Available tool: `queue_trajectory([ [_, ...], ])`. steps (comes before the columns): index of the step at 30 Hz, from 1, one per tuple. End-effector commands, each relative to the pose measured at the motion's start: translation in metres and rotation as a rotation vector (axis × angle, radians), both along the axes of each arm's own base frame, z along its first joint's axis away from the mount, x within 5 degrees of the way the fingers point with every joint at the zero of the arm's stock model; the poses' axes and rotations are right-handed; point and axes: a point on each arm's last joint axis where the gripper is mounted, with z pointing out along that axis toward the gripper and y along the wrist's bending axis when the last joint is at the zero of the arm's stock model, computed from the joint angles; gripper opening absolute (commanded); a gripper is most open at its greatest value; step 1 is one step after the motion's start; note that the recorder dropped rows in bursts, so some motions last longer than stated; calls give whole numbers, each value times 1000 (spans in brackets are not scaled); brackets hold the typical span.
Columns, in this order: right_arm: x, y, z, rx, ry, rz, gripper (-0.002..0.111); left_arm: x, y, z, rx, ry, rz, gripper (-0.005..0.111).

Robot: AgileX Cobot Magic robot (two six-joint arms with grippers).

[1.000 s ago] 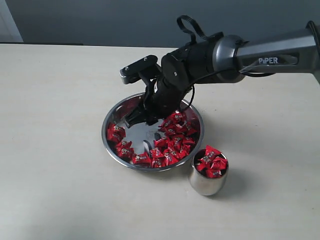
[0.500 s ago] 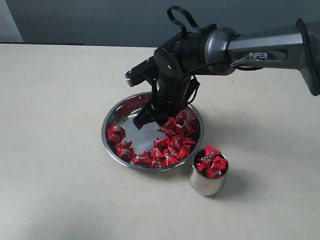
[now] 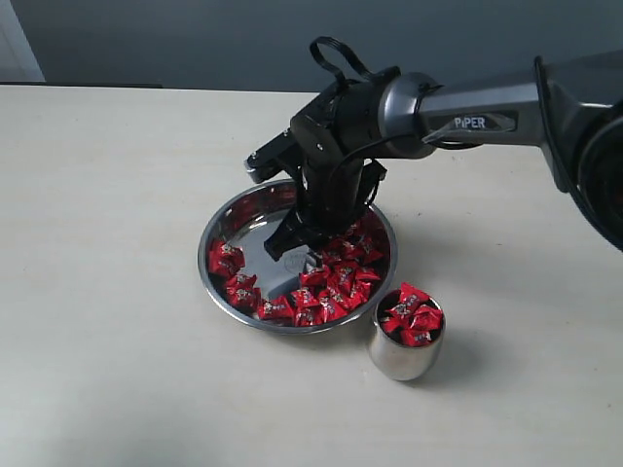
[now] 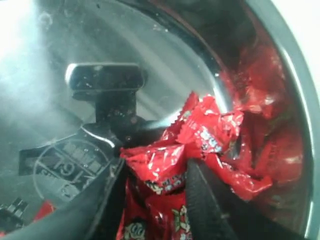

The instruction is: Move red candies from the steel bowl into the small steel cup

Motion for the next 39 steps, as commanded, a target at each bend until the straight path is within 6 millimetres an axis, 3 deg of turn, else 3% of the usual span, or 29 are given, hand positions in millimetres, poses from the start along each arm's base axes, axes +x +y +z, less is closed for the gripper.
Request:
queue_trajectory([
  [1,5,-1,-2,-6,-25,10,39,0,0,0,-2,-6,-5,0],
  [5,7,1,-2,12,-45,16,38,0,0,0,-2,-6,-5,0],
  [7,7,1,-1,15,-48,17,23,0,0,0,-2,-6,-5,0],
  [8,7,1,-1,15,-48,17,5,0,0,0,-2,-6,-5,0],
  [9,7,1,-1,15,-48,17,-1,0,0,0,-2,-6,-5,0],
  [13,6,3,4,39,-58,14,0,0,0,0,-2,-6,-5,0],
  [19,3,13,58,268,-144,-7,0,0,0,0,-2,-6,-5,0],
  [25,-13,-2,108,254,-139,-15,0,0,0,0,-2,-6,-5,0],
  [32,-56,-28,151,376,-158,-11,0,0,0,0,-2,-6,-5,0],
  [39,-114,-76,139,375,-157,-22,0,0,0,0,-2,-6,-5,0],
])
